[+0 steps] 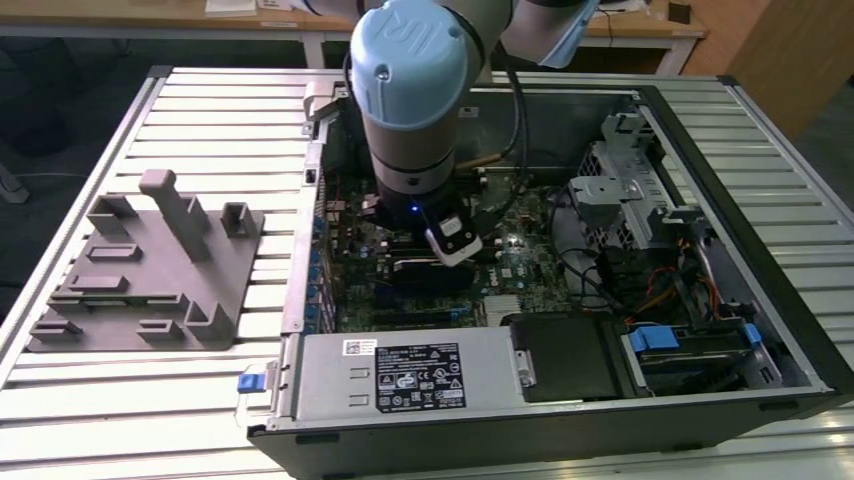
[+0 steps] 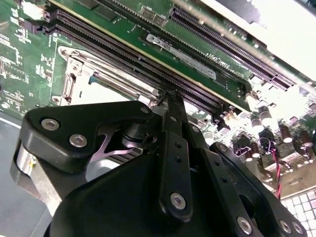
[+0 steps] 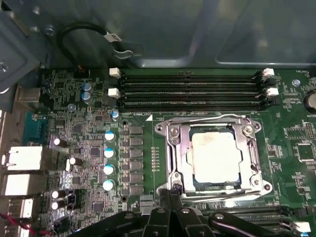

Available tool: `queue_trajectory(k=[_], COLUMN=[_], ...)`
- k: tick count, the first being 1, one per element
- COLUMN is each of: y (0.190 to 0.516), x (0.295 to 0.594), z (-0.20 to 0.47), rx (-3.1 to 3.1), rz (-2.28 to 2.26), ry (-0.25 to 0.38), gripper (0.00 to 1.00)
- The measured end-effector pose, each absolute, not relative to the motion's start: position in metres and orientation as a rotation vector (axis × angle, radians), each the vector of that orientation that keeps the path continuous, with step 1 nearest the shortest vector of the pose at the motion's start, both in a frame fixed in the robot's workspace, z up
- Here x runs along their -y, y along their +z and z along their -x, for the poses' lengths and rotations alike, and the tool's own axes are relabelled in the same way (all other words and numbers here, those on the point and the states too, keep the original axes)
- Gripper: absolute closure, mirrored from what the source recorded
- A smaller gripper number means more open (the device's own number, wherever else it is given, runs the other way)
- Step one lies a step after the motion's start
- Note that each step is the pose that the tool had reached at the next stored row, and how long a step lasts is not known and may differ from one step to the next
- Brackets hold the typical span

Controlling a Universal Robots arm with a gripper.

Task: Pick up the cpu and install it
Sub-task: 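Install the second cpu locking lever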

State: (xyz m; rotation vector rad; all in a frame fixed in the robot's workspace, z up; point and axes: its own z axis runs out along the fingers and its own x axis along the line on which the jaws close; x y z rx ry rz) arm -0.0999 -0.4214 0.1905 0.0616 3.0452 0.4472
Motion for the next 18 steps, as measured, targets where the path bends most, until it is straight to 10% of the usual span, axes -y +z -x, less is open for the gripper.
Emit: queue_trajectory(k=[18], y=[0.214], x=[0.420], z=[0.104], rx=[-3.048], rz=[-0.064], ry=[0.421], gripper=[0.89])
